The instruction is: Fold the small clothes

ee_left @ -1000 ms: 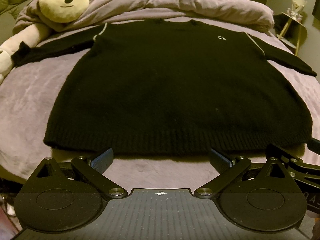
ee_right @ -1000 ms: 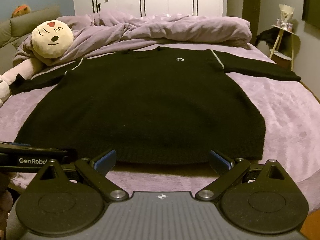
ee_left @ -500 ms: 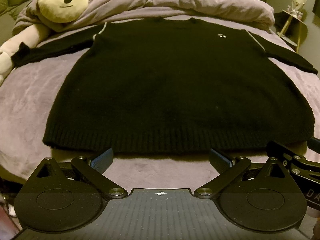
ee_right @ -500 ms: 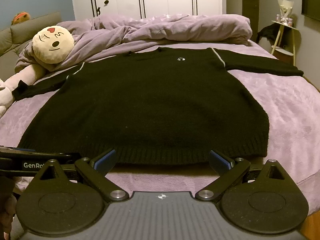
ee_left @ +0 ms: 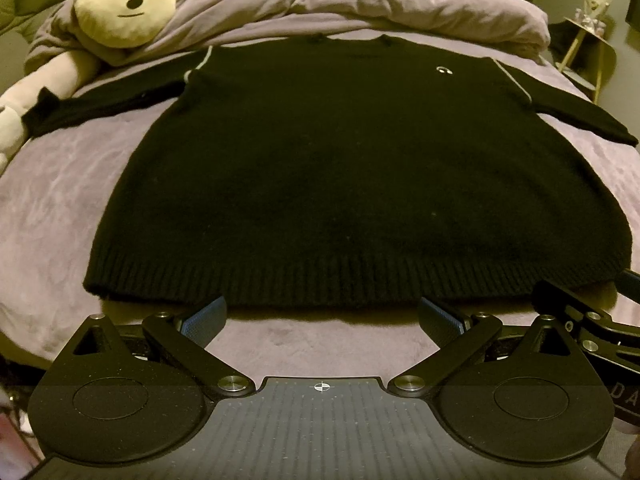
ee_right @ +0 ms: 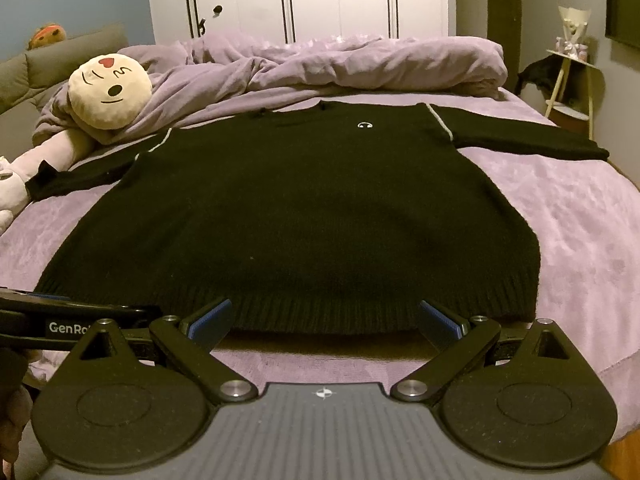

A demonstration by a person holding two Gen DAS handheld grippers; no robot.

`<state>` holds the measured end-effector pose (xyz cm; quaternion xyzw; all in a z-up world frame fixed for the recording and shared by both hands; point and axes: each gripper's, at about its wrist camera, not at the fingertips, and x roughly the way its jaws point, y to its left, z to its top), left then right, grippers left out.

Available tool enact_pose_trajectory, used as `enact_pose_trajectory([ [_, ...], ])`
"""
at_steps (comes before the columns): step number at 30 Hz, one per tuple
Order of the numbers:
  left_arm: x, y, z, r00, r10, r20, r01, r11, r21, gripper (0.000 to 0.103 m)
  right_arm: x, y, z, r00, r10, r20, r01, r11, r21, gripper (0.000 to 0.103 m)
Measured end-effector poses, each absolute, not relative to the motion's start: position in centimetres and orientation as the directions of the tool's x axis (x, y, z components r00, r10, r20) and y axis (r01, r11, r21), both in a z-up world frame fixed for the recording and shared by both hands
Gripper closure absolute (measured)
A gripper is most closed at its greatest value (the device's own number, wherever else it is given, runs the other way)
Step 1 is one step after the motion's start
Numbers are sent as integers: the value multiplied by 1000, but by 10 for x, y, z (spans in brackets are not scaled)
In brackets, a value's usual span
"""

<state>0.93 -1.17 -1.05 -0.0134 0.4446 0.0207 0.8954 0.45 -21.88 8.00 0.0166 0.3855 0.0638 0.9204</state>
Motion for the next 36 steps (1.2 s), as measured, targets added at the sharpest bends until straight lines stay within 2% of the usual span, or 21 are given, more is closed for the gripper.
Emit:
enact_pose_trajectory([
  [29, 13, -8, -19, 583, 57, -810, -98, 995, 0, 0, 15, -234, 54, 667, 177, -724, -103, 984, 146, 5],
  [31, 15, -9, -21, 582, 62, -811, -101, 995, 4, 0, 15, -237, 52, 666, 184, -723, -100, 982, 158, 8],
  [34, 17, -11, -22, 585, 68, -808, -114, 993, 1, 0, 18, -246, 47, 663, 200, -722, -98, 979, 180, 19],
  [36, 21, -12, -23, 581, 72, -811, -116, 993, 5, 0, 23, -258, 45, 662, 220, -717, -92, 973, 213, 33],
])
